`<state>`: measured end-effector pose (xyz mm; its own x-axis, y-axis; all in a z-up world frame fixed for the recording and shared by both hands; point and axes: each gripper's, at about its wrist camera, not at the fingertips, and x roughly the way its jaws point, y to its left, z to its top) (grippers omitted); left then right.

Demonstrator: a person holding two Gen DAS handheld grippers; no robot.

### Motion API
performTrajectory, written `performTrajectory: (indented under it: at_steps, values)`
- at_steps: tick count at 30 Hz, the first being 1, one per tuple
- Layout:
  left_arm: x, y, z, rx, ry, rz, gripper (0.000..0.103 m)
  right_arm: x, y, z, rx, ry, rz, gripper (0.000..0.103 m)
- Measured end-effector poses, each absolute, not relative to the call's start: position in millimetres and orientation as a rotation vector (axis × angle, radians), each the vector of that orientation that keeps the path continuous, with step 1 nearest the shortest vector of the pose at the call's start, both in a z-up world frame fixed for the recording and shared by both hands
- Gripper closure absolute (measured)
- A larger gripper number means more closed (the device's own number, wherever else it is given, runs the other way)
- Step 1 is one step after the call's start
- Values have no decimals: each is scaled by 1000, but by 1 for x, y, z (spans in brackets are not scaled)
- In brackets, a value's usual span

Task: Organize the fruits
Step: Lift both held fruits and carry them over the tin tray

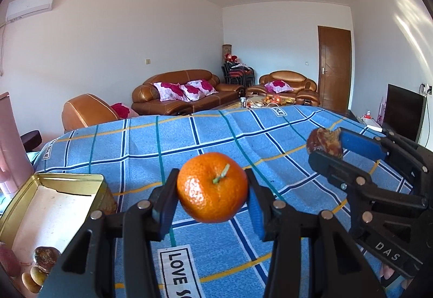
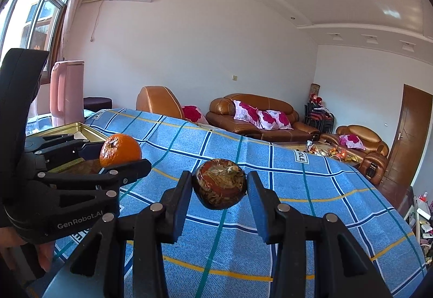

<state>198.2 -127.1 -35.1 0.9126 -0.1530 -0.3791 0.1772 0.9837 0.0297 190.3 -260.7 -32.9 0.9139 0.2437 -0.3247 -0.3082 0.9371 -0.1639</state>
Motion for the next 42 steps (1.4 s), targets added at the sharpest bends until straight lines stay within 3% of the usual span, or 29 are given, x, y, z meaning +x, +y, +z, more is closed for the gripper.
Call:
performTrajectory:
  at_steps: [21, 42]
  values:
    - [173, -110, -34, 56, 372, -171, 55, 181, -239, -36, -319, 287, 314, 59]
    - [140, -76, -32, 40, 361, -160, 55, 164, -212, -32, -249, 327, 390, 59]
